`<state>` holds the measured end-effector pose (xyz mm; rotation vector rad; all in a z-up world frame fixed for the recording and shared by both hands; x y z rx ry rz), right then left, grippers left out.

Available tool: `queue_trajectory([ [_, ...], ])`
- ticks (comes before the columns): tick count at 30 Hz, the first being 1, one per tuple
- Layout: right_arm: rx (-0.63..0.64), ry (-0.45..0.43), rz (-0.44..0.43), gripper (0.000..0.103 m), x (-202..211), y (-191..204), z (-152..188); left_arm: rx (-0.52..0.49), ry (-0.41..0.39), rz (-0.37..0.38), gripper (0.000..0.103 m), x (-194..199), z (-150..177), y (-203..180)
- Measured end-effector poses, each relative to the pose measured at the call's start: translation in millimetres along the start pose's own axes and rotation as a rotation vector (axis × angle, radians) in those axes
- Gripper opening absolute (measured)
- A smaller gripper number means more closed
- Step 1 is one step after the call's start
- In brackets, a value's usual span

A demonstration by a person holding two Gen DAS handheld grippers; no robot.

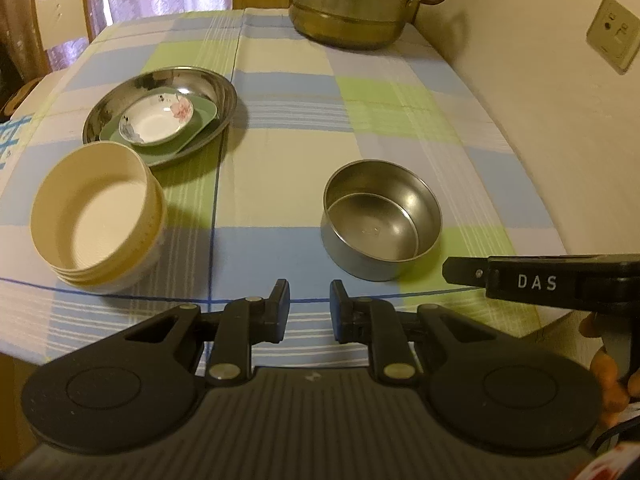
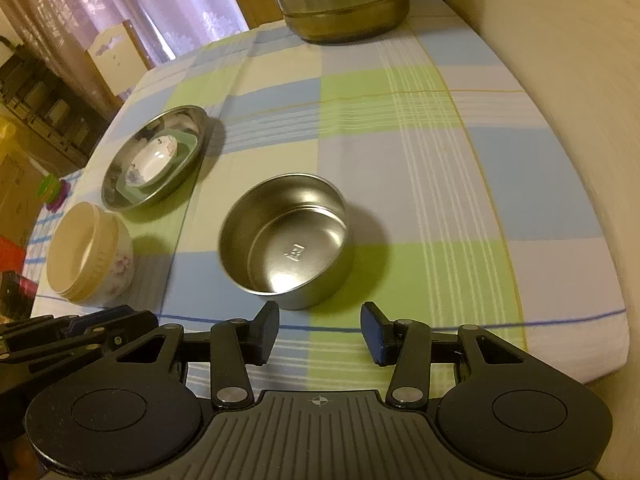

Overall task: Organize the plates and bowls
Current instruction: 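Move the left gripper to the small steel bowl and grasp its rim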

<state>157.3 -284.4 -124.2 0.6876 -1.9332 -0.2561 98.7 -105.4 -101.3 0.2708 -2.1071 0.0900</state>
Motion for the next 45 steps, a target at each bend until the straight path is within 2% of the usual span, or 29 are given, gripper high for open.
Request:
queue_trajectory([
  [11, 0.058, 0.035, -0.023, 0.046, -9.8, -20.6, -14.1, 0.076, 0.033, -0.040, 0.018, -15.4, -4.4, -11.9],
  [19, 0.076, 0.002, -0.045, 0.046, -13.2, -31.3, -30.9, 0.119, 0.032, -0.023, 0.018, -25.2, -14.4, -18.1],
  [29, 0.104, -0.018, -0.072, 0.046, -24.5, -36.8, -45.5, 0.142, 0.028, -0.012, 0.018, -39.7, -29.5, -27.6],
  [37, 0.119, -0.006, -0.085, 0.045, -39.3, -41.5, -48.3, 0.138, 0.054, -0.045, 0.018, -62.9, -38.5, -34.1],
  [45, 0.136, 0.014, -0.093, 0.033, -54.5, -41.5, -46.8, 0.143, 0.081, -0.066, 0.016, -79.0, -38.4, -33.6],
])
Point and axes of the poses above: each gripper's, at about its wrist camera, not at the fingertips, and x roughly against the way its jaws point, y to its left, z to its underside, the point moved 5 cm from there along -x, roughly the way its jaws point, and after that the axes turned 11 degrees about -z, right-handed, at the moved point
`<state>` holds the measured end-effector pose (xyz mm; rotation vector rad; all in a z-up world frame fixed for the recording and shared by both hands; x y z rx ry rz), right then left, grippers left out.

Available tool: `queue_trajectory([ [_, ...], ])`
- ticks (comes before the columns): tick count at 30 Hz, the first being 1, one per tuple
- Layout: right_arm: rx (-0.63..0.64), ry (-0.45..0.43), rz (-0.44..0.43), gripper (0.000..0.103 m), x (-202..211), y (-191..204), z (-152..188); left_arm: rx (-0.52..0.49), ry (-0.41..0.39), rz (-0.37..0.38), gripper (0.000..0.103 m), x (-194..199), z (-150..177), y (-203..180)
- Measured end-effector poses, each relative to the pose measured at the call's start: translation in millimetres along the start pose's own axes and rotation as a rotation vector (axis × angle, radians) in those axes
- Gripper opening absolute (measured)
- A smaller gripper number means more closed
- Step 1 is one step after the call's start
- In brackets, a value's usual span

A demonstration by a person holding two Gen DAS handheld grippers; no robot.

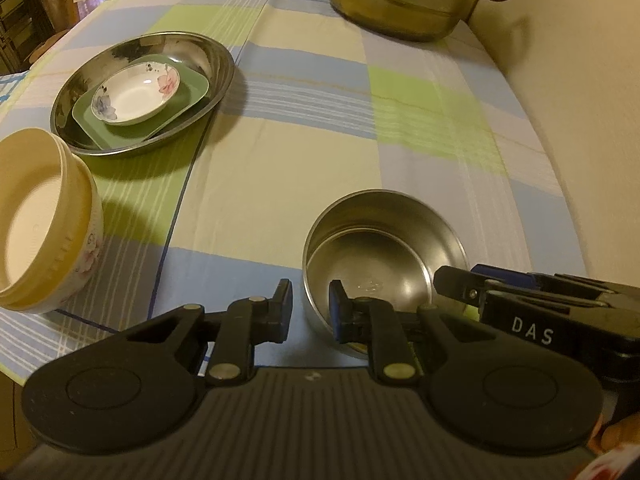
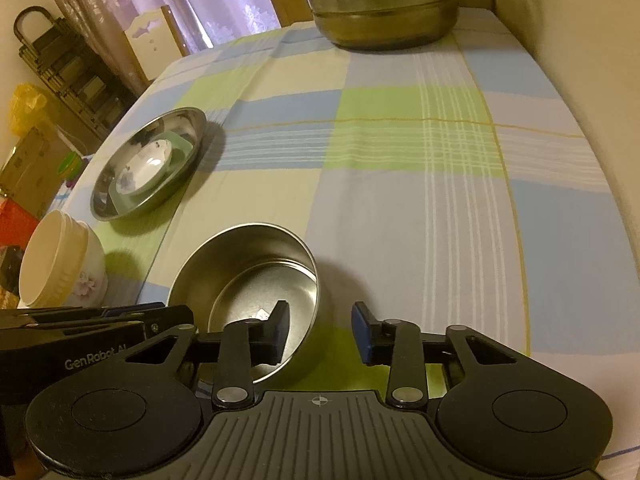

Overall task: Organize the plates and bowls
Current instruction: 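Move the left gripper to the small steel bowl and grasp its rim, then carry the steel bowl with the left gripper over the cream bowl stack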

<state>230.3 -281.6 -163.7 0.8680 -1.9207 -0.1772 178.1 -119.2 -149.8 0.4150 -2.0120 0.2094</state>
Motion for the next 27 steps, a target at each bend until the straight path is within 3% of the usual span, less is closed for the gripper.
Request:
queue_trajectory([
  [9, 0.014, 0.006, -0.013, 0.010, -5.8, -0.7, -0.6, -0.006, 0.007, 0.008, 0.007, -8.2, -1.2, -2.6],
  [19, 0.046, -0.015, 0.009, 0.009, -0.8, 8.3, -1.4, -0.036, -0.041, 0.017, 0.007, 0.9, -1.1, -1.7],
  [27, 0.015, -0.058, 0.024, 0.009, 27.5, 25.0, -5.2, -0.065, -0.077, 0.074, 0.007, 27.9, -6.3, 5.1],
])
Point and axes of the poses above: each gripper's, at about its wrist camera, not at the fingertips, and x roughly against the way its jaws point, y to its left, z to its underside, the point moved 5 cm from there along -x, roughly the way its jaws point, and after that the axes turned 11 degrees about -z, right-handed, at the moved point
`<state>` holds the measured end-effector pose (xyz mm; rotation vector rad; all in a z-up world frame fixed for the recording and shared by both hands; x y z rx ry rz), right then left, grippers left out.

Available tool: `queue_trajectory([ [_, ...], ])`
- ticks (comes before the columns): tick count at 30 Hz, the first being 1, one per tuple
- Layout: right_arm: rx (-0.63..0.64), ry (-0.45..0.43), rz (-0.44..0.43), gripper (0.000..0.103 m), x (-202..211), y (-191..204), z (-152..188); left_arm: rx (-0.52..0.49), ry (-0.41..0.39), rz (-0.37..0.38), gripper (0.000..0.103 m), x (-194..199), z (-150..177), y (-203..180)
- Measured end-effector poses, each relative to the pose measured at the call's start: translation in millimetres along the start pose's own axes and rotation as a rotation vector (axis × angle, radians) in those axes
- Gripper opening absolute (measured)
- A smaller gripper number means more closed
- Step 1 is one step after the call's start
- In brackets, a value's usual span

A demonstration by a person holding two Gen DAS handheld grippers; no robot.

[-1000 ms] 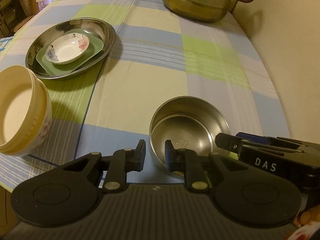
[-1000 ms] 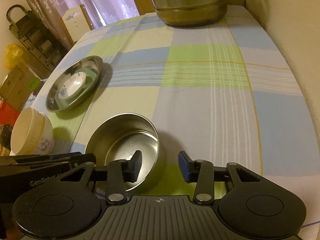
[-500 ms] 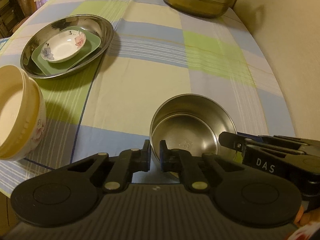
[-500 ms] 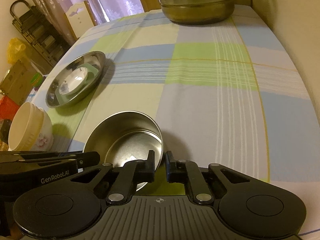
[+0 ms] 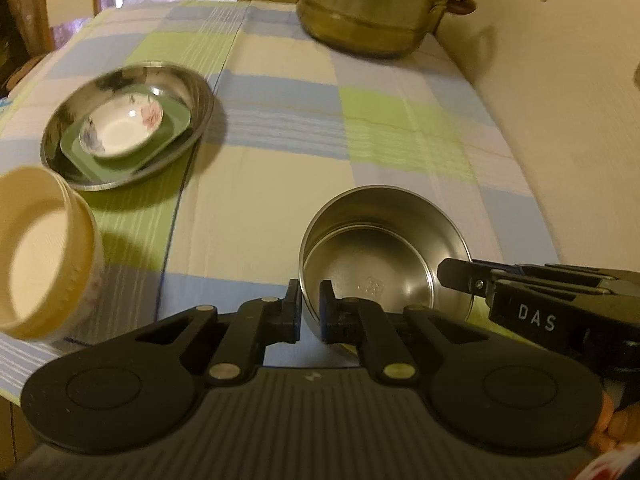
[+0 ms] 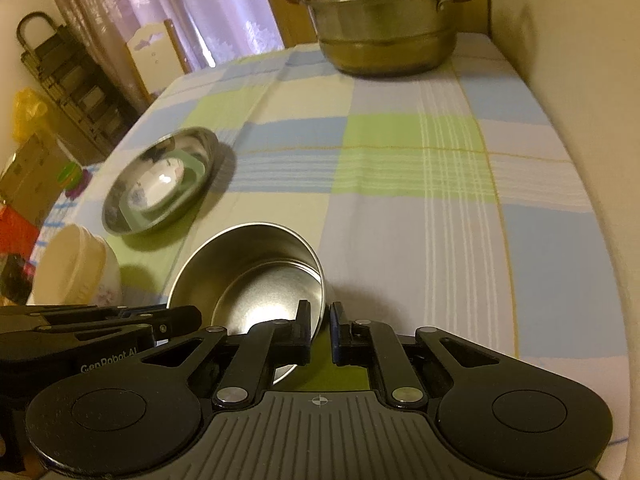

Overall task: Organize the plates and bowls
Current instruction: 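Carry the steel bowl with the left gripper over the cream bowl stack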

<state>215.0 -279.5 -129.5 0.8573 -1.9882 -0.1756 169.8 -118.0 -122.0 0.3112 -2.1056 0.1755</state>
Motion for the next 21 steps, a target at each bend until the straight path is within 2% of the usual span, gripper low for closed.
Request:
queue_trajectory([
  [10, 0.008, -0.051, -0.030, 0.009, 24.9, 65.2, -5.9, -0.023, -0.085, 0.006, 0.007, 54.4, -7.1, 47.2],
  [21, 0.035, -0.051, -0.109, 0.009, 4.4, 151.9, -3.2, 0.035, -0.138, -0.048, 0.007, 97.8, 1.1, 134.7],
])
Point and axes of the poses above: each gripper's, at about its wrist camera, not at the fingertips, and x roughly against the way its jaws point, y to its left, z to its underside, the point moved 5 cm from there along -x, roughly the way its jaws point, and after that the axes turned 11 degrees about -z, right-handed, at the moved point
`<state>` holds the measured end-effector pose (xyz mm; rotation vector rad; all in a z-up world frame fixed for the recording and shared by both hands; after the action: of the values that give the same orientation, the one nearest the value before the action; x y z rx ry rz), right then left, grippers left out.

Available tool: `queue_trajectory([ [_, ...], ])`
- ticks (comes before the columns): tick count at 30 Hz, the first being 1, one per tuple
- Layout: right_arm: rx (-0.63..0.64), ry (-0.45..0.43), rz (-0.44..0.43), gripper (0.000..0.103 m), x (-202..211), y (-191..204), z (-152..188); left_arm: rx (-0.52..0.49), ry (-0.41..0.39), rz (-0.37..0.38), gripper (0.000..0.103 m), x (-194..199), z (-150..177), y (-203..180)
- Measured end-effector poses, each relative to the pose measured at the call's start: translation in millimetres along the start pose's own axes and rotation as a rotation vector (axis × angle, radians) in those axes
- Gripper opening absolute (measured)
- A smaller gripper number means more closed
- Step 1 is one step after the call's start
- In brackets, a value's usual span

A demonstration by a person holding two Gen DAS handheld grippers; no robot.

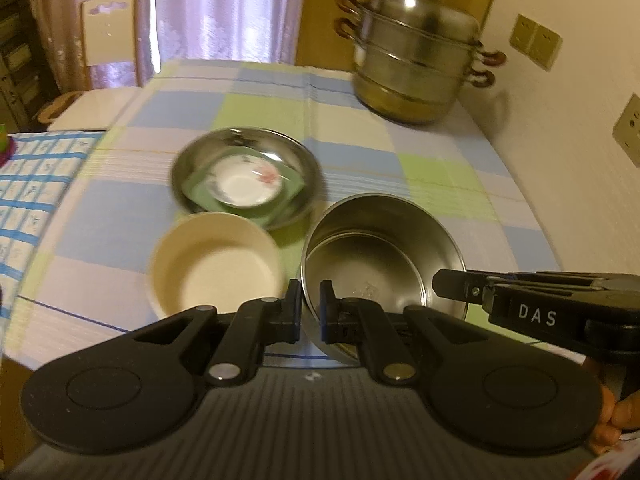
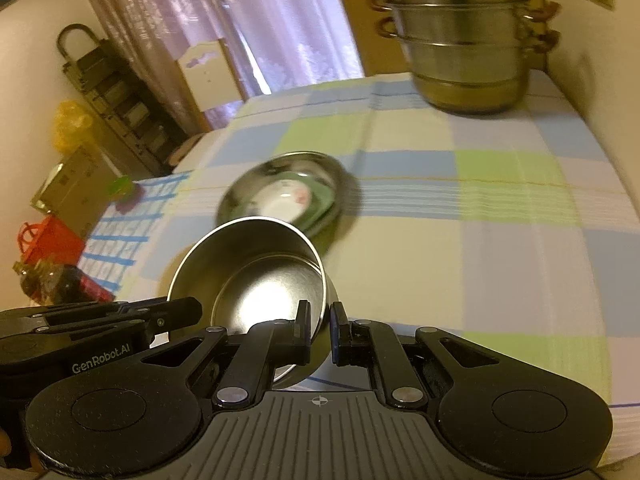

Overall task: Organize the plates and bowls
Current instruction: 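Carry the steel bowl with the left gripper over the cream bowl stack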

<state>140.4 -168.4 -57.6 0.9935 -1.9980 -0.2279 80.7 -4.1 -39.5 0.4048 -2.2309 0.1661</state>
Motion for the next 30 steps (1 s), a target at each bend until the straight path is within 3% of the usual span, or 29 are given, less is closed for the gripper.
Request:
queue_trajectory([
  [14, 0.000, 0.013, -0.069, 0.009, -66.2, 55.4, -20.6, 0.070, -0.022, -0.053, 0.007, -7.8, -19.2, 83.6],
  [30, -0.032, 0.051, -0.032, 0.009, -104.3, 50.9, -17.2, 0.064, 0.044, -0.046, 0.007, -48.6, -10.2, 103.5],
])
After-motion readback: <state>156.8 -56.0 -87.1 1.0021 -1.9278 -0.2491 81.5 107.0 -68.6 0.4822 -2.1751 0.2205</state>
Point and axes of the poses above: each gripper's, at about its wrist camera, not at the fingertips, and x roughly against the way its jaws point, y to its left, z to its underside, the point moved 5 cm from there along -x, roughly the way its jaws point, and after that the axes turned 11 degrees about -z, right-handed, at the moved point
